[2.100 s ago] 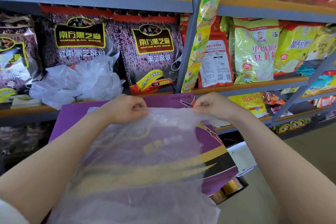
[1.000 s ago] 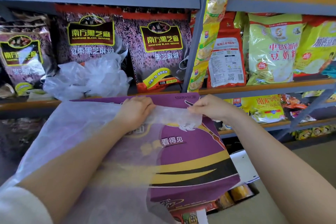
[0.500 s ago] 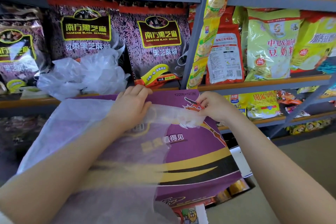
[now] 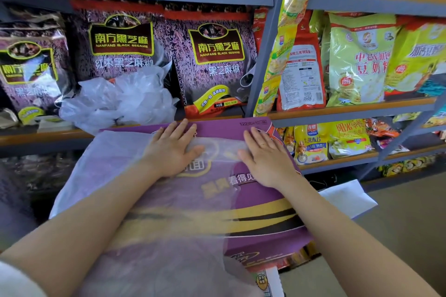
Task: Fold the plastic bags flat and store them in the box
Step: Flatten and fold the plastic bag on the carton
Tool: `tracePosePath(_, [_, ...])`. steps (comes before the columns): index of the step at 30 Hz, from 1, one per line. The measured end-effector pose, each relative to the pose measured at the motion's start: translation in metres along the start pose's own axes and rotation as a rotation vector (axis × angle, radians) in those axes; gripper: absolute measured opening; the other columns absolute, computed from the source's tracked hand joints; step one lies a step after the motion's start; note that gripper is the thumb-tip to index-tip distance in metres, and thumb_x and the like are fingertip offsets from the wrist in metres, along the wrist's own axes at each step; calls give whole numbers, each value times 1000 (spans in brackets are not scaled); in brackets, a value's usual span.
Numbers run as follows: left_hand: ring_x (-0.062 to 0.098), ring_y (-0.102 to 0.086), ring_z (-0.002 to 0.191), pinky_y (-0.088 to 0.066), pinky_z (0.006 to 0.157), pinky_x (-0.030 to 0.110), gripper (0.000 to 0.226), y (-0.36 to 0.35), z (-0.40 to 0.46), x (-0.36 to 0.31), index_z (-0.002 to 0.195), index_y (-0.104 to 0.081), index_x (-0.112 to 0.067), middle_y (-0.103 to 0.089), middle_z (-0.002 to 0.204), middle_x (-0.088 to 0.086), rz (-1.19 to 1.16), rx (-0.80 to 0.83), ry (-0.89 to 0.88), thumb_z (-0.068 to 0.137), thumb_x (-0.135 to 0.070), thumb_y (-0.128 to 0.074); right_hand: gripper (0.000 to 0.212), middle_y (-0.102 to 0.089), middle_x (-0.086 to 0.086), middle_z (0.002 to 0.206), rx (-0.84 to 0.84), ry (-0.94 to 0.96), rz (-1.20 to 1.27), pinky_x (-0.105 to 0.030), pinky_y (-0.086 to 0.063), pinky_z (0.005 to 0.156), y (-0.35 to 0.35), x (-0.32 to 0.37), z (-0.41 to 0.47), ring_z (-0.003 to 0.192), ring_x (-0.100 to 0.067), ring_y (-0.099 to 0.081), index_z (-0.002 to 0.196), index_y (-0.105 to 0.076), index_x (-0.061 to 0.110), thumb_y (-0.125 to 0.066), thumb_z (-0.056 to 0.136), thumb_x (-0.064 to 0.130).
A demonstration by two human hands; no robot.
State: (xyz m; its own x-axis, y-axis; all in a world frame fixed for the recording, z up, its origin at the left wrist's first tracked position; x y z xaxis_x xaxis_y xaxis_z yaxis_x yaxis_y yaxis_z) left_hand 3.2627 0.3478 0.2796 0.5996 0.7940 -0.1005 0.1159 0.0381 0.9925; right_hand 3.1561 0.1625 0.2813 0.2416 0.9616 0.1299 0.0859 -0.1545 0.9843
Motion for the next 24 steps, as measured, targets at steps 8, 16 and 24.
tracePosePath(8, [21,-2,144,-2,116,38,67,2,0,7,148,-10,-23,-2,157,1,-19,-26,16,92,-59,-22,40,-52,-15,120,-300,-244,137,-37,-39,87,25,-29,-9,112,-34,-49,118,-56,7,-45,94,37])
tracePosePath(16, [27,-35,131,-30,108,41,55,13,12,-17,135,-42,-13,-33,147,6,-177,-107,-187,94,-49,-35,31,-53,1,80,-385,-303,1051,-26,-42,59,40,-39,4,75,-20,-54,108,-55,8,-60,79,-4])
tracePosePath(24, [30,-55,97,-38,72,35,34,36,22,-5,96,-49,-12,-60,104,11,7,-168,-67,95,-44,-38,37,-57,-10,104,-563,-414,781,-24,-43,82,71,-64,46,100,-26,-56,119,-54,3,-47,84,-7])
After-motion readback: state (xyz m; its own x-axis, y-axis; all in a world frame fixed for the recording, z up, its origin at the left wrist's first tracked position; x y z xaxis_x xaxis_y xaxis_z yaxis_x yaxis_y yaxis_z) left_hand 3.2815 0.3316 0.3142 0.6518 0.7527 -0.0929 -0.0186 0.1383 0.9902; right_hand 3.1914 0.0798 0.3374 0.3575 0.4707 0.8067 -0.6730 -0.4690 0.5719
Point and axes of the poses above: each hand's wrist, its own z-axis towards the middle knuckle, its own y-axis out of the back of the hand, x = y × z, the point moved 4 cm from there along z, towards the middle knuckle
